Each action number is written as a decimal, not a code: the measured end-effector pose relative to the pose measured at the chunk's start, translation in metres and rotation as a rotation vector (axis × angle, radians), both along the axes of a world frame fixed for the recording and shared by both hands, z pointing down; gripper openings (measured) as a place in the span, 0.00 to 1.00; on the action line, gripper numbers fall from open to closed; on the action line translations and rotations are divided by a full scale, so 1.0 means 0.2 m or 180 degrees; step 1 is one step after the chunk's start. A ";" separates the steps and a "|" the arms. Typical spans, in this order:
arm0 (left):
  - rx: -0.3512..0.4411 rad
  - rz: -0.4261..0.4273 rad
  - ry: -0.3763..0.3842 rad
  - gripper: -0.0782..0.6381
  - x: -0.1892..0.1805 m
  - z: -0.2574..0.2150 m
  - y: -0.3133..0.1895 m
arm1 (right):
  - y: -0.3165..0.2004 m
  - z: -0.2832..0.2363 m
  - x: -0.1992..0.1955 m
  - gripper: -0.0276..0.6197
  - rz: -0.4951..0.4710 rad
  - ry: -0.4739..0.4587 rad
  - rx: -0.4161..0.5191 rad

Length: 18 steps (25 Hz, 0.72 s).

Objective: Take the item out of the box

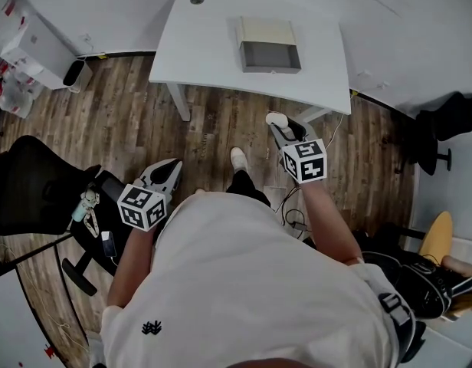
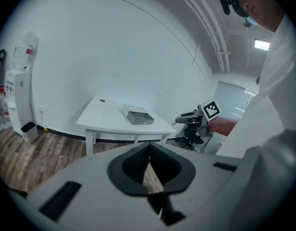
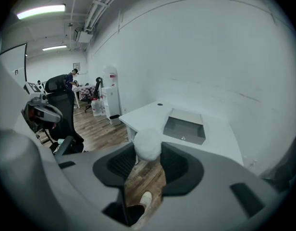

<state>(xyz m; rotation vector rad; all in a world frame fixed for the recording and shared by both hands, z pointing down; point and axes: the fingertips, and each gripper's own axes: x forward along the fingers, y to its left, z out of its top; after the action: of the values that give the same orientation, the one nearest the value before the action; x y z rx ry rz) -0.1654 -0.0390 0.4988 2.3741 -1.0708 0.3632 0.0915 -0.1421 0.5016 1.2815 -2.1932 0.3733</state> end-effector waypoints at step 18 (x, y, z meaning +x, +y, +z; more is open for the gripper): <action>0.0047 -0.0185 0.0059 0.12 -0.14 0.03 0.10 | 0.31 0.01 -0.22 0.29 -0.0426 0.0050 -0.0123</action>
<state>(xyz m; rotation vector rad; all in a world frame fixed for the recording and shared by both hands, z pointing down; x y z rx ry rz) -0.1933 -0.0188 0.5051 2.3492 -1.1350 0.3131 0.0480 -0.0806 0.5028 1.1064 -2.2330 0.3498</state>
